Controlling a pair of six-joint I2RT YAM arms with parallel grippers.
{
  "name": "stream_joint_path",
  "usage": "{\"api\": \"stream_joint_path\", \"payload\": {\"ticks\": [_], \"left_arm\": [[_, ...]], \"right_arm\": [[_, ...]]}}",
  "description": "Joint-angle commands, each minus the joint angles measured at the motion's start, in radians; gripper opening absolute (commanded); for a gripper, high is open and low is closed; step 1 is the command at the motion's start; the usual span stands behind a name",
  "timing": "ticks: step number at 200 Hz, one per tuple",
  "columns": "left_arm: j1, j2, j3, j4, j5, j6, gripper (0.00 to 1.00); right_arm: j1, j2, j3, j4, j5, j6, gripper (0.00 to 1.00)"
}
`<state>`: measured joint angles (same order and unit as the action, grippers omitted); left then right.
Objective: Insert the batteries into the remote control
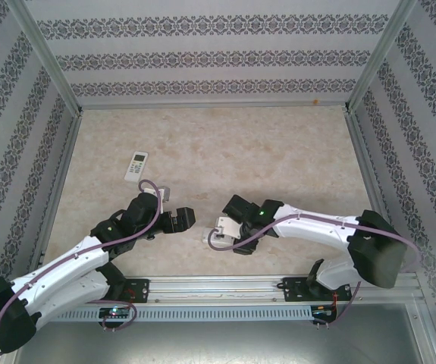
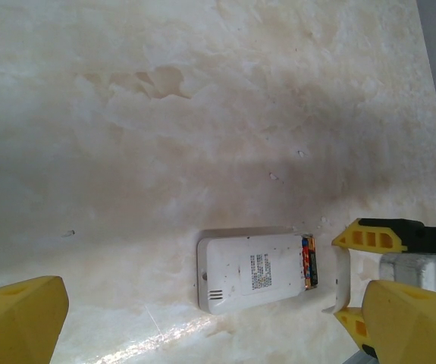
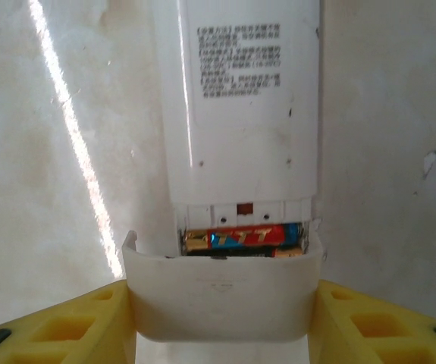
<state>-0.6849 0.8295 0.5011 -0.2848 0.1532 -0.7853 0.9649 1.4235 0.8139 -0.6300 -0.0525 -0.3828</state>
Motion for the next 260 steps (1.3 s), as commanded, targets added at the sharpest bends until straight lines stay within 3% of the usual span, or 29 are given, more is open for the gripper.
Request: {"api": "stream_joint_path", "payload": {"ticks": [1, 77, 121, 187, 213, 236, 260], "left_arm": [[0.015, -0.006, -0.017, 0.017, 0.006, 0.005, 1.0], [0.016, -0.005, -0.021, 0.016, 0.005, 0.004, 1.0], [0.016, 0.001, -0.024, 0.032, 0.009, 0.0, 1.0], [0.016, 0.05, -0.038, 0.057, 0.037, -0.007, 1.0], [0.016, 0.11, -0.024, 0.068, 0.074, 0.008, 1.0], [0.016, 0.18, -0.002, 0.084, 0.11, 0.019, 1.0], [0.016, 0.23, 0.006, 0.136, 0.142, 0.008, 1.0]], "right_arm": [[0.006, 0.046, 0.037, 0.001, 0.024, 0.037, 0.52], [0.004, 0.125, 0.055, 0.029, 0.064, 0.016, 0.54], [0.005, 0.142, 0.045, 0.018, 0.082, 0.002, 0.61], [0.004, 0.042, 0.066, 0.019, 0.072, 0.07, 0.68], [0.004, -0.083, 0.051, 0.027, 0.072, 0.216, 0.71], [0.005, -0.207, -0.017, 0.108, 0.025, 0.459, 0.73], [-0.001, -0.281, -0.088, 0.142, 0.15, 0.823, 0.72]]}}
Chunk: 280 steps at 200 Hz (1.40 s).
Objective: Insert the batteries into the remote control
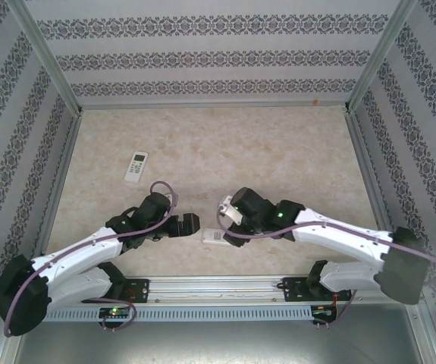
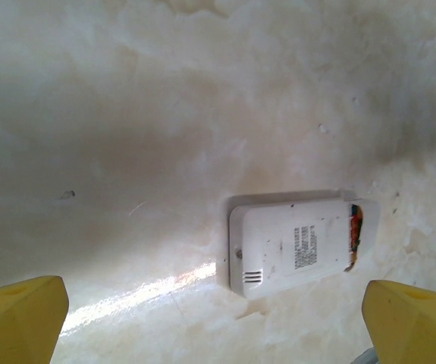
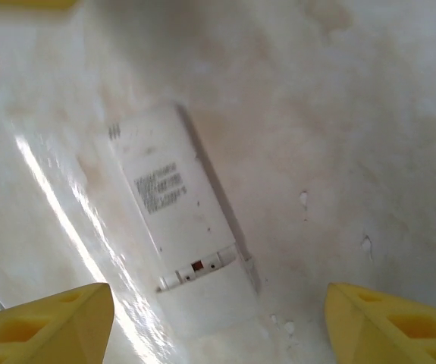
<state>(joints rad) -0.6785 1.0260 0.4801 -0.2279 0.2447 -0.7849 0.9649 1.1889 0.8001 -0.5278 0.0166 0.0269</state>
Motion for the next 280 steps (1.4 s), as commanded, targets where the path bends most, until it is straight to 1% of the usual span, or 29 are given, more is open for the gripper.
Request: {"api": "stream_joint_path", "payload": {"ticks": [1, 17, 34, 44, 55, 68, 79, 100, 130, 153, 175, 229, 258, 280], "left_arm": [[0.009, 0.035, 0.027, 0.082, 0.052, 0.007, 1.0], [0.009, 0.066, 0.034, 0.098, 0.068, 0.006, 0.99], [0.009, 0.117, 0.056, 0.096, 0.102, 0.01, 0.92], [0.009, 0.155, 0.072, 0.091, 0.128, 0.013, 0.88], [0.008, 0.197, 0.085, 0.093, 0.154, 0.012, 0.85], [0.006, 0.235, 0.097, 0.099, 0.184, 0.013, 0.81], [0.004, 0.263, 0.108, 0.094, 0.204, 0.016, 0.79], [-0.006, 0.317, 0.132, 0.058, 0.206, 0.028, 0.75], [-0.04, 0.416, 0.204, -0.062, 0.166, 0.084, 0.71], [-0.057, 0.455, 0.213, -0.055, 0.188, 0.084, 0.67], [-0.075, 0.484, 0.232, -0.084, 0.191, 0.1, 0.62], [-0.101, 0.566, 0.251, -0.167, 0.094, 0.138, 0.47], [-0.102, 0.58, 0.238, -0.172, 0.026, 0.156, 0.44], [-0.102, 0.587, 0.222, -0.163, -0.018, 0.169, 0.43]], "right_arm": [[-0.002, -0.049, -0.078, 0.04, 0.082, 0.431, 0.72], [-0.019, -0.07, -0.127, 0.051, 0.053, 0.637, 0.7], [-0.047, -0.082, -0.166, 0.03, 0.044, 0.803, 0.68], [-0.083, -0.095, -0.203, 0.048, 0.011, 0.875, 0.65], [-0.12, -0.108, -0.257, 0.117, -0.043, 0.926, 0.61], [-0.139, -0.118, -0.307, 0.18, -0.079, 0.972, 0.57], [-0.14, -0.115, -0.32, 0.204, -0.099, 0.978, 0.56], [-0.138, -0.094, -0.321, 0.215, -0.121, 0.97, 0.55], [-0.135, -0.021, -0.296, 0.222, -0.123, 0.948, 0.53], [-0.123, 0.04, -0.276, 0.225, -0.124, 0.942, 0.52], [-0.108, 0.09, -0.25, 0.186, -0.091, 0.943, 0.5], [-0.094, 0.219, -0.19, 0.12, 0.018, 1.029, 0.49], [-0.092, 0.29, -0.145, 0.095, 0.079, 1.075, 0.47], [-0.091, 0.33, -0.11, 0.117, 0.07, 1.086, 0.47]]}}
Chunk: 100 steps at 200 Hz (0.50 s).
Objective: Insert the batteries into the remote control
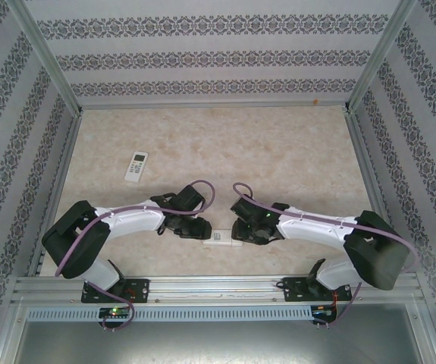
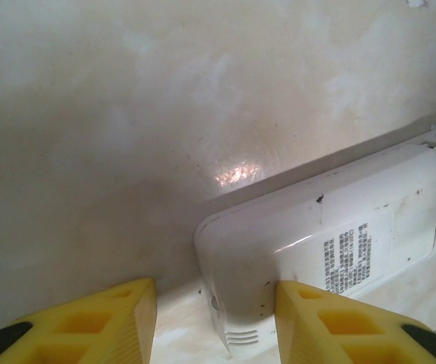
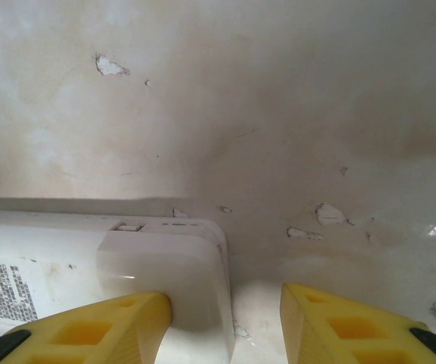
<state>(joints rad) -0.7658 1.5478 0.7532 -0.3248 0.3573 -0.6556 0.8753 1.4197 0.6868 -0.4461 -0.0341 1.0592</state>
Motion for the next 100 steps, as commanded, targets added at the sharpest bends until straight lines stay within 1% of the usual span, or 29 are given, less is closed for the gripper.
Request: {"api": "stream_joint_path", "payload": {"ticks": [1, 20, 36, 50, 62, 70, 79, 86, 92, 100], "left_arm": [[-0.015, 0.066, -0.051, -0.065, -0.132, 0.04, 0.43], [-0.015, 0.077, -0.067, -0.05, -0.158, 0.043, 0.43], [-0.015, 0.083, -0.074, -0.038, -0.157, 0.044, 0.43], [-0.015, 0.074, -0.083, -0.009, -0.134, 0.041, 0.43], [-0.015, 0.06, -0.098, 0.04, -0.096, 0.032, 0.43], [-0.015, 0.052, -0.106, 0.082, -0.065, 0.024, 0.43], [-0.015, 0.046, -0.118, 0.134, -0.029, 0.014, 0.43], [-0.015, 0.047, -0.126, 0.174, -0.006, 0.006, 0.43], [-0.015, 0.048, -0.131, 0.199, 0.006, -0.003, 0.43], [-0.015, 0.056, -0.131, 0.219, 0.016, -0.01, 0.43]], "right_arm": [[-0.002, 0.102, 0.005, 0.034, 0.12, 0.053, 0.47], [-0.015, 0.127, 0.011, 0.03, 0.12, 0.07, 0.47], [-0.033, 0.146, -0.003, 0.045, 0.104, 0.094, 0.46], [-0.031, 0.172, -0.002, 0.07, 0.071, 0.092, 0.45], [-0.012, 0.205, 0.02, 0.083, 0.045, 0.089, 0.43], [0.0, 0.23, 0.04, 0.109, 0.006, 0.087, 0.42], [0.011, 0.251, 0.055, 0.158, -0.035, 0.111, 0.35], [0.02, 0.261, 0.052, 0.211, -0.052, 0.157, 0.32], [0.023, 0.266, 0.031, 0.282, -0.071, 0.217, 0.3], [0.024, 0.267, -0.011, 0.4, -0.094, 0.298, 0.22]]}}
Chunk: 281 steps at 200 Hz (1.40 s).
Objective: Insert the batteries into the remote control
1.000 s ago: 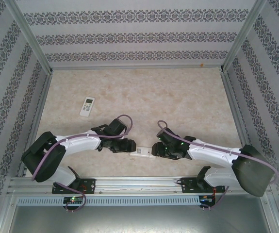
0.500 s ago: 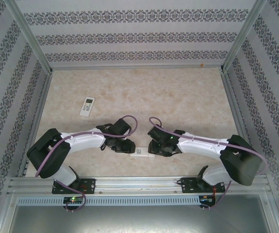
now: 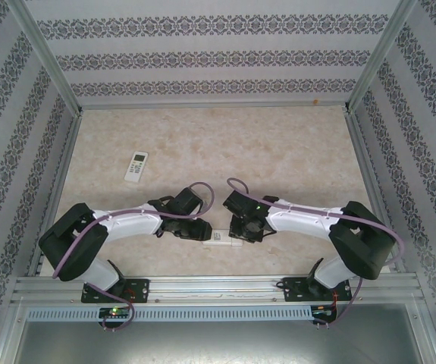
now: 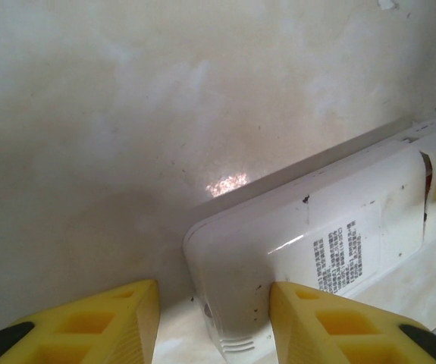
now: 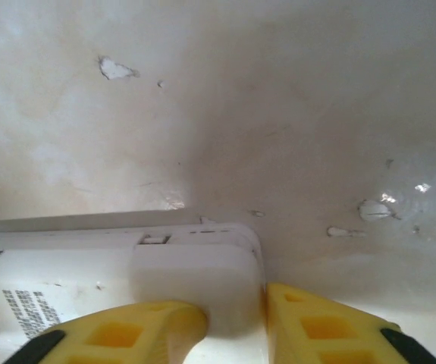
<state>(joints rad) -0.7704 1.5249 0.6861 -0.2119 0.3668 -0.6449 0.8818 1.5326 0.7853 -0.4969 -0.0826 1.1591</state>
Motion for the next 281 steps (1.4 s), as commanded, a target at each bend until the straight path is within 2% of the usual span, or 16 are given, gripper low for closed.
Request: {"api": "stream_joint_path", "payload": {"ticks": [1, 15, 28, 45, 75, 86, 109, 132, 163, 199, 281], "left_arm": [[-0.01, 0.08, -0.063, 0.108, 0.008, -0.021, 0.43], [-0.011, 0.09, -0.056, 0.117, 0.007, -0.03, 0.43], [-0.01, 0.089, -0.046, 0.123, -0.001, -0.035, 0.44], [-0.009, 0.091, -0.028, 0.135, -0.004, -0.039, 0.44], [-0.009, 0.107, -0.008, 0.128, -0.014, -0.054, 0.44], [-0.009, 0.102, -0.01, 0.109, -0.042, -0.061, 0.44], [-0.009, 0.085, -0.013, 0.081, -0.071, -0.053, 0.44], [-0.009, 0.085, 0.0, 0.057, -0.074, -0.039, 0.44], [-0.009, 0.091, 0.009, 0.055, -0.07, -0.042, 0.44], [-0.009, 0.098, 0.018, 0.051, -0.068, -0.036, 0.44], [-0.009, 0.098, 0.015, 0.048, -0.071, -0.036, 0.44]], "right_arm": [[0.017, 0.154, -0.115, 0.469, -0.048, 0.207, 0.21], [0.023, 0.163, -0.162, 0.619, -0.082, 0.312, 0.16], [0.047, 0.165, -0.167, 0.672, -0.126, 0.345, 0.13], [0.099, 0.136, -0.149, 0.642, -0.127, 0.352, 0.13], [0.11, 0.002, -0.254, 0.543, 0.005, 0.44, 0.18], [0.088, -0.076, -0.28, 0.463, 0.049, 0.411, 0.22], [0.057, -0.219, -0.255, 0.234, 0.138, 0.25, 0.28], [0.017, -0.276, -0.262, 0.214, 0.096, 0.128, 0.34], [0.007, -0.271, -0.221, 0.22, 0.048, 0.047, 0.41], [0.005, -0.232, -0.19, 0.211, 0.052, 0.006, 0.43], [0.001, -0.025, -0.207, 0.11, 0.113, 0.072, 0.29]]}}
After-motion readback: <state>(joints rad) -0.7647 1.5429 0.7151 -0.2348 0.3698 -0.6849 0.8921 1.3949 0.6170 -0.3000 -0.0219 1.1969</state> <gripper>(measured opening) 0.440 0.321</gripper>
